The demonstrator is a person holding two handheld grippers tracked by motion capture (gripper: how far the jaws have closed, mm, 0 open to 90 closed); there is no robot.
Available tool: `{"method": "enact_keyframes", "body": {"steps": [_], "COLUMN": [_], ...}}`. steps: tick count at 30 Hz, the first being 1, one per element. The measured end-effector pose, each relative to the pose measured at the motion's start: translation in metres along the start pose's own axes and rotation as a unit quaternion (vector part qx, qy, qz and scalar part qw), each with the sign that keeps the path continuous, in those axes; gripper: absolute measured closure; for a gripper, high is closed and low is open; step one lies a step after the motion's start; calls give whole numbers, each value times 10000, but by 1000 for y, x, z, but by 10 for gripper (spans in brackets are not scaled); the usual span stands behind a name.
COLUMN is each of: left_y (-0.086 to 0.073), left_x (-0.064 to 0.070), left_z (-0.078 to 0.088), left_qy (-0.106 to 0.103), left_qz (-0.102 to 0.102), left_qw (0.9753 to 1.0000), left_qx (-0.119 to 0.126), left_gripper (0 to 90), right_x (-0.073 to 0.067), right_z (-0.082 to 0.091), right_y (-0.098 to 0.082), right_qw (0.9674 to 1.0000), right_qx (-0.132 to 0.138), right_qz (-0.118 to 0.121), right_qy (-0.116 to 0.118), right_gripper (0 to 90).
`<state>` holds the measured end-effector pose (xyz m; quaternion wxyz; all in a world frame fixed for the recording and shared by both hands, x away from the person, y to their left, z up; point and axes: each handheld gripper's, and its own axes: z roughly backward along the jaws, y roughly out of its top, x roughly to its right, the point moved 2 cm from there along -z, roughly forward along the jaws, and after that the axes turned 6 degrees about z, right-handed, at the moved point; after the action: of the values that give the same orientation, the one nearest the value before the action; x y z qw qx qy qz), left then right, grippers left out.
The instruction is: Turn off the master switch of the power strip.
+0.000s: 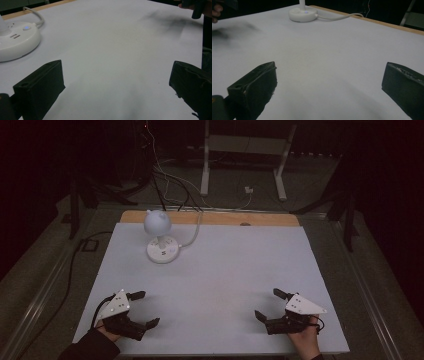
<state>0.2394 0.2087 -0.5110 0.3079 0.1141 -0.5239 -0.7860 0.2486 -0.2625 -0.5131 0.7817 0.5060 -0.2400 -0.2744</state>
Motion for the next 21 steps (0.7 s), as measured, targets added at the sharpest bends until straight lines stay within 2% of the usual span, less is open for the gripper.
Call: {"method": "enact_keyframes", "body": {"steps": [16,21], "left_y": [-1,0], "left_x": [1,3], "left_z": [-3,-5], "left_qy": [-29,-91], "left_qz": [-88,-86], "left_qw": [9999,9997], "left_qx": [-130,-226], "left_gripper": [3,3], "right_x": [-1,-2], "right_z": [1,4], "right_y": [3,5], "right_qw": [9998,9997], "right_qx": [-129,-78], "right_qz": [120,188], "right_qy": [1,-108], "right_gripper": [0,0]}}
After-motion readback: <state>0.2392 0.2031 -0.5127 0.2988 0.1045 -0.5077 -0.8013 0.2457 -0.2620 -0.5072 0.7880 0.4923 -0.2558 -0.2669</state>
